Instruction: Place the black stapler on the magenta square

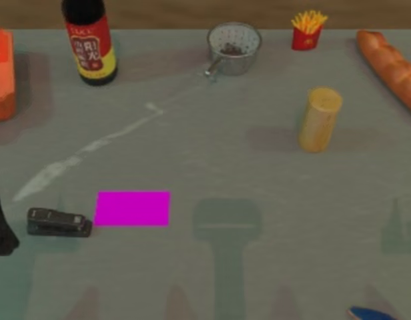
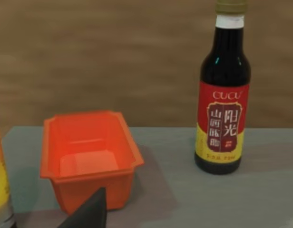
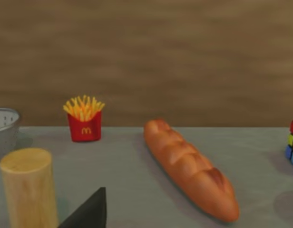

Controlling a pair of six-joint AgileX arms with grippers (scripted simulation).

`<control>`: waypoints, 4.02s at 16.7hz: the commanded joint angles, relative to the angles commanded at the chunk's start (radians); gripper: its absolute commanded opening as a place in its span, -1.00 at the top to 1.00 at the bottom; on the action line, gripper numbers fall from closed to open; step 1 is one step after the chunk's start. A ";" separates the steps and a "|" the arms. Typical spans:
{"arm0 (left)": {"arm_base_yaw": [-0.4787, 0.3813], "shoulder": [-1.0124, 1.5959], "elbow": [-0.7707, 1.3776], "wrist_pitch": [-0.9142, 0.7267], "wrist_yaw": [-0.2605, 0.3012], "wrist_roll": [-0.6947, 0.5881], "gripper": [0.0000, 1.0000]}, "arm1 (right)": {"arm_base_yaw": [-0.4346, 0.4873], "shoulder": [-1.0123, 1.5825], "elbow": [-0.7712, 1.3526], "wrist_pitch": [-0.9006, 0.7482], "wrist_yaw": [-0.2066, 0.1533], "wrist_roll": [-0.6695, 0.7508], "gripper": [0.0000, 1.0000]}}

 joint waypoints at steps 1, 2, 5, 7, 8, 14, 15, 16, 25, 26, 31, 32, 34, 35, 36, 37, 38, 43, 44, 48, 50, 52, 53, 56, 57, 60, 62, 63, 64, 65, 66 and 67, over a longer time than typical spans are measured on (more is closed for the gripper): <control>0.000 0.000 0.000 0.000 0.000 0.000 -1.00 | 0.000 0.000 0.000 0.000 0.000 0.000 -1.00; 0.000 0.000 0.000 0.000 0.000 0.000 -1.00 | 0.000 0.000 0.000 0.000 0.000 0.000 -1.00; -0.010 0.064 0.061 -0.052 0.002 0.063 -1.00 | 0.000 0.000 0.000 0.000 0.000 0.000 -1.00; -0.021 0.159 0.147 -0.123 0.003 0.155 -1.00 | 0.000 0.000 0.000 0.000 0.000 0.000 -1.00; -0.028 0.223 0.199 -0.167 0.002 0.214 -1.00 | 0.000 0.000 0.000 0.000 0.000 0.000 -1.00; -0.078 0.777 0.582 -0.511 -0.003 0.672 -1.00 | 0.000 0.000 0.000 0.000 0.000 0.000 -1.00; -0.087 0.883 0.649 -0.574 -0.005 0.755 -1.00 | 0.000 0.000 0.000 0.000 0.000 0.000 -1.00; -0.097 0.989 0.715 -0.637 -0.005 0.836 -1.00 | 0.000 0.000 0.000 0.000 0.000 0.000 -1.00; -0.164 1.652 1.191 -1.048 -0.003 1.383 -1.00 | 0.000 0.000 0.000 0.000 0.000 0.000 -1.00; -0.167 1.684 1.220 -1.069 -0.002 1.413 -1.00 | 0.000 0.000 0.000 0.000 0.000 0.000 -1.00; -0.171 1.728 1.259 -1.094 -0.001 1.453 -1.00 | 0.000 0.000 0.000 0.000 0.000 0.000 -1.00; -0.171 1.728 1.259 -1.094 -0.001 1.453 -1.00 | 0.000 0.000 0.000 0.000 0.000 0.000 -1.00; -0.166 1.726 1.254 -1.089 -0.001 1.453 -1.00 | 0.000 0.000 0.000 0.000 0.000 0.000 -1.00; -0.168 1.732 1.244 -1.076 -0.001 1.454 -1.00 | 0.000 0.000 0.000 0.000 0.000 0.000 -1.00; -0.168 1.742 1.229 -1.054 -0.001 1.454 -1.00 | 0.000 0.000 0.000 0.000 0.000 0.000 -1.00; -0.169 1.756 1.210 -1.021 0.000 1.455 -1.00 | 0.000 0.000 0.000 0.000 0.000 0.000 -1.00; -0.169 1.773 1.186 -0.979 0.000 1.456 -1.00 | 0.000 0.000 0.000 0.000 0.000 0.000 -1.00; -0.169 1.867 1.058 -0.747 0.000 1.458 -1.00 | 0.000 0.000 0.000 0.000 0.000 0.000 -1.00; -0.168 1.880 1.041 -0.721 0.000 1.458 -1.00 | 0.000 0.000 0.000 0.000 0.000 0.000 -1.00; -0.168 1.890 1.028 -0.702 0.000 1.459 -1.00 | 0.000 0.000 0.000 0.000 0.000 0.000 -1.00; -0.168 1.890 1.028 -0.702 0.000 1.459 -0.85 | 0.000 0.000 0.000 0.000 0.000 0.000 -1.00; -0.168 1.890 1.028 -0.702 0.000 1.459 -0.55 | 0.000 0.000 0.000 0.000 0.000 0.000 -1.00; -0.168 1.890 1.028 -0.702 0.000 1.459 -0.40 | 0.000 0.000 0.000 0.000 0.000 0.000 -1.00; -0.168 1.890 1.028 -0.702 0.000 1.459 0.06 | 0.000 0.000 0.000 0.000 0.000 0.000 -1.00; -0.168 1.890 1.028 -0.702 0.000 1.459 0.21 | 0.000 0.000 0.000 0.000 0.000 0.000 -1.00; -0.168 1.890 1.028 -0.702 0.000 1.459 0.66 | 0.000 0.000 0.000 0.000 0.000 0.000 -1.00; -0.168 1.890 1.028 -0.702 0.000 1.459 0.96 | 0.000 0.000 0.000 0.000 0.000 0.000 -1.00; -0.168 1.890 1.028 -0.702 0.000 1.459 1.00 | 0.000 0.000 0.000 0.000 0.000 0.000 -1.00; -0.168 1.890 1.028 -0.702 0.000 1.459 1.00 | 0.000 0.000 0.000 0.000 0.000 0.000 -1.00; -0.168 1.890 1.028 -0.702 0.000 1.459 1.00 | 0.000 0.000 0.000 0.000 0.000 0.000 -1.00; -0.168 1.890 1.028 -0.702 0.000 1.459 1.00 | 0.000 0.000 0.000 0.000 0.000 0.000 -1.00; -0.168 1.890 1.028 -0.702 0.000 1.459 1.00 | 0.000 0.000 0.000 0.000 0.000 0.000 -1.00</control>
